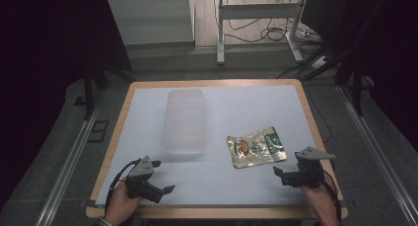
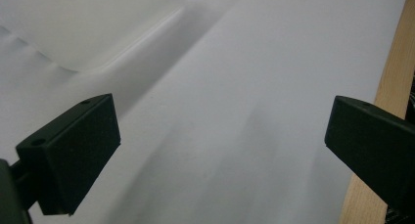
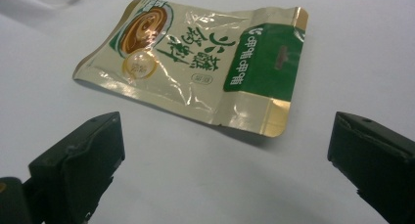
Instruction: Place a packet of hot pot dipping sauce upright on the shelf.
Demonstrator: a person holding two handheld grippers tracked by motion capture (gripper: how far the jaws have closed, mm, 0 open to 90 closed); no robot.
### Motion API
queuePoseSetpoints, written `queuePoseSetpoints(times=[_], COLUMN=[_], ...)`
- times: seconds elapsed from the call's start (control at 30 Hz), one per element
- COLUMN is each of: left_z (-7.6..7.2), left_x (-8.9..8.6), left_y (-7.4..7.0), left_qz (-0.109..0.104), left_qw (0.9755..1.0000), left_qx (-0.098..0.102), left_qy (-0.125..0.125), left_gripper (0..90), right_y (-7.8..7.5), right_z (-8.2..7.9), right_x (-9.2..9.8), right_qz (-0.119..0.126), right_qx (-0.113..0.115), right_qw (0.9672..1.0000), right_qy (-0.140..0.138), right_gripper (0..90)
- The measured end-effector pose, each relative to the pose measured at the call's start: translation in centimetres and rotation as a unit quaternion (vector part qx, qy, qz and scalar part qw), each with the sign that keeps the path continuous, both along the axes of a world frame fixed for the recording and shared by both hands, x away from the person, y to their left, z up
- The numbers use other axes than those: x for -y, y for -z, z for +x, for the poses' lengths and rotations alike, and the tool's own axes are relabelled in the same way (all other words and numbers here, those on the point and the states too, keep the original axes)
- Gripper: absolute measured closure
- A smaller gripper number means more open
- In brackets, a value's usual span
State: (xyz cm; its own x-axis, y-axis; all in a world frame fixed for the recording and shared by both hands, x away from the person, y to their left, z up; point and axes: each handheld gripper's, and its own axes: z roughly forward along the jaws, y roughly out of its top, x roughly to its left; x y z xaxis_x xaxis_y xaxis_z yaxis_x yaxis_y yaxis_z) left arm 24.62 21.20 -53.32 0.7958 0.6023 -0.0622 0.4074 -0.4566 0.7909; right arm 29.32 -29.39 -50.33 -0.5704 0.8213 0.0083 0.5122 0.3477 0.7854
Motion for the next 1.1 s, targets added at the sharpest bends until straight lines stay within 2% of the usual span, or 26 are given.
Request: queuePoseSetpoints(times=[0.2, 0.3, 0.53, 0.87, 1.1], left_z=[0.0, 0.0, 0.1, 0.1, 0.2], left_x=[0.1, 0.2, 0.2, 0.4, 0.4], left_y=[0.1, 0.1, 0.1, 0.1, 0.2], left_qz=[0.004, 0.006, 0.009, 0.012, 0.012], left_qw=[1.0, 1.0, 0.9999, 0.9999, 0.9999], left_qx=[-0.001, -0.002, -0.002, -0.002, -0.004], left_qy=[0.002, 0.003, 0.006, 0.008, 0.01], left_gripper=[0.1, 0.2, 0.3, 0.3, 0.3], right_y=[0.4, 0.7, 0.8, 1.2, 1.5], right_z=[0.9, 1.4, 2.2, 4.0, 5.6], right_x=[0.1, -0.2, -0.5, -1.1, -1.6], right_qz=[0.004, -0.009, -0.018, -0.035, -0.029], right_qx=[-0.01, -0.012, -0.014, -0.027, -0.051], right_qw=[0.9999, 0.9999, 0.9998, 0.999, 0.9983], right_qy=[-0.001, 0.003, 0.001, -0.007, -0.004], right_gripper=[1.0, 1.4, 2.0, 0.1, 0.0])
